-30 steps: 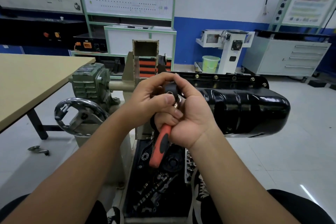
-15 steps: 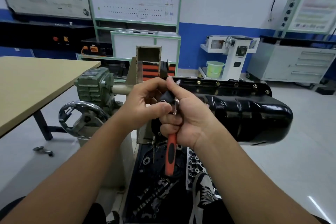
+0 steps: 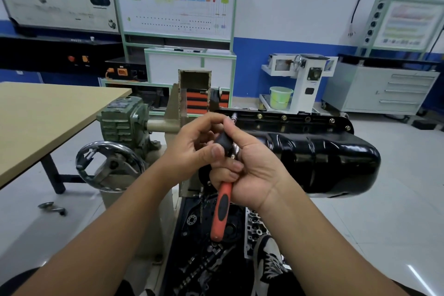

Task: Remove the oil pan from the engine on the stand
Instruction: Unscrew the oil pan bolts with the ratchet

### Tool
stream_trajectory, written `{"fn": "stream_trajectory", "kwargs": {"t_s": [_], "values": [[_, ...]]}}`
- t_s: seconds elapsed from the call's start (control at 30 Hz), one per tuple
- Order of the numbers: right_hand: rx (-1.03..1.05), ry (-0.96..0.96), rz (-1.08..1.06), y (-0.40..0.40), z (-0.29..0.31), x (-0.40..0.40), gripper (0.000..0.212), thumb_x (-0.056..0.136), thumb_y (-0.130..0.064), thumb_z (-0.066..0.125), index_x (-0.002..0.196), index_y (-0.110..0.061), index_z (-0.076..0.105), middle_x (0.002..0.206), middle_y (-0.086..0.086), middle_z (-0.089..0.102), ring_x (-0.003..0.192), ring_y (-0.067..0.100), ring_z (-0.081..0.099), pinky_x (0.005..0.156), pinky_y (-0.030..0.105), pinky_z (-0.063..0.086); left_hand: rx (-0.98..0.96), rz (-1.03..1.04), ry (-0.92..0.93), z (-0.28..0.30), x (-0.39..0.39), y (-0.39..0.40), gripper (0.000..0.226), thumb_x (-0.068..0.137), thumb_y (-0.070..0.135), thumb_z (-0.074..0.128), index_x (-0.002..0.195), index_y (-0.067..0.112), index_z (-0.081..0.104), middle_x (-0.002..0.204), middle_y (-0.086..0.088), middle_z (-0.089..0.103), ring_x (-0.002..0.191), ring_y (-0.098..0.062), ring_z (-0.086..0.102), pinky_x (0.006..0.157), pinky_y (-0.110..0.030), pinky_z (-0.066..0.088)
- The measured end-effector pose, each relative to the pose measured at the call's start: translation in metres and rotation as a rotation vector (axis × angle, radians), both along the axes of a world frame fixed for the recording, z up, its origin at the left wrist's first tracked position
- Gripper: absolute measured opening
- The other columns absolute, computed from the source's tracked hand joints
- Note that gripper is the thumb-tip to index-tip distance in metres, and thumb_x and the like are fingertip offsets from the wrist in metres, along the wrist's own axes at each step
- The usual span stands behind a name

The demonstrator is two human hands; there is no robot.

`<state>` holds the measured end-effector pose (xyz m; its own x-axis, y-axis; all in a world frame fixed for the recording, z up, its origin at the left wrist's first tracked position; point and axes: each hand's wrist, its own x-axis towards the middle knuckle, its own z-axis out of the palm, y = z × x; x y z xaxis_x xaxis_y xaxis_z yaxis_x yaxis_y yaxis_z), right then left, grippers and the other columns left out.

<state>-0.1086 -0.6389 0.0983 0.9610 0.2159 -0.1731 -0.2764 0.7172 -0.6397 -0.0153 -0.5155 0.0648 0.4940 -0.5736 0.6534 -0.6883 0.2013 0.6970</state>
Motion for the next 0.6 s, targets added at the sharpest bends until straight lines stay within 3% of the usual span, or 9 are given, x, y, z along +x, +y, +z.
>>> {"fn": "stream_trajectory", "kwargs": {"t_s": [0.13,0.23,0.37,0.47,0.6], "values": [[0.112,0.022,-0.028,0.002,-0.007,-0.001,0.037,0.101,-0.041,0.057,0.084,-0.009,0.063,0.074,0.005,0.062,0.028,0.004,0.033,0.029,0.017,0.026,-0.010,0.028,-0.025,-0.004,0.002,-0.002,0.073,0.081,0.076,0.067,0.124,0.017,0.067,0.100,-0.003,0.068,0.091,-0.019,0.065,0.082,-0.029,0.051],[0.299,-0.004,0.003,0.000,-0.014,-0.004,0.040,0.099,-0.031,0.048,0.093,0.004,0.067,0.088,0.014,0.068,0.029,0.006,0.035,0.029,0.019,0.029,-0.029,0.034,-0.038,-0.005,0.005,-0.004,0.066,0.082,0.074,0.068,0.121,0.021,0.068,0.101,-0.008,0.068,0.090,-0.030,0.065,0.081,-0.033,0.053],[0.382,-0.026,0.030,0.000,-0.017,-0.005,0.040,0.099,-0.030,0.054,0.098,0.008,0.065,0.091,0.013,0.064,0.029,0.006,0.037,0.029,0.017,0.029,-0.035,0.019,-0.022,-0.006,0.005,-0.004,0.066,0.081,0.076,0.067,0.121,0.023,0.066,0.103,-0.007,0.066,0.088,-0.025,0.064,0.079,-0.032,0.052],[0.338,-0.016,0.026,0.000,-0.016,-0.006,0.041,0.093,-0.034,0.061,0.091,0.007,0.066,0.084,0.008,0.057,0.027,0.005,0.035,0.029,0.016,0.027,-0.014,0.038,-0.050,-0.007,0.004,-0.002,0.071,0.081,0.077,0.065,0.125,0.021,0.064,0.111,0.000,0.064,0.093,-0.019,0.062,0.081,-0.031,0.049],[0.092,0.019,0.008,0.004,-0.012,-0.008,0.040,0.090,-0.050,0.066,0.085,-0.010,0.063,0.061,-0.003,0.052,0.027,0.003,0.031,0.029,0.016,0.023,0.035,0.096,-0.158,-0.010,0.002,-0.002,0.083,0.082,0.080,0.060,0.135,0.016,0.061,0.133,-0.003,0.055,0.122,-0.020,0.058,0.100,-0.030,0.045]]}}
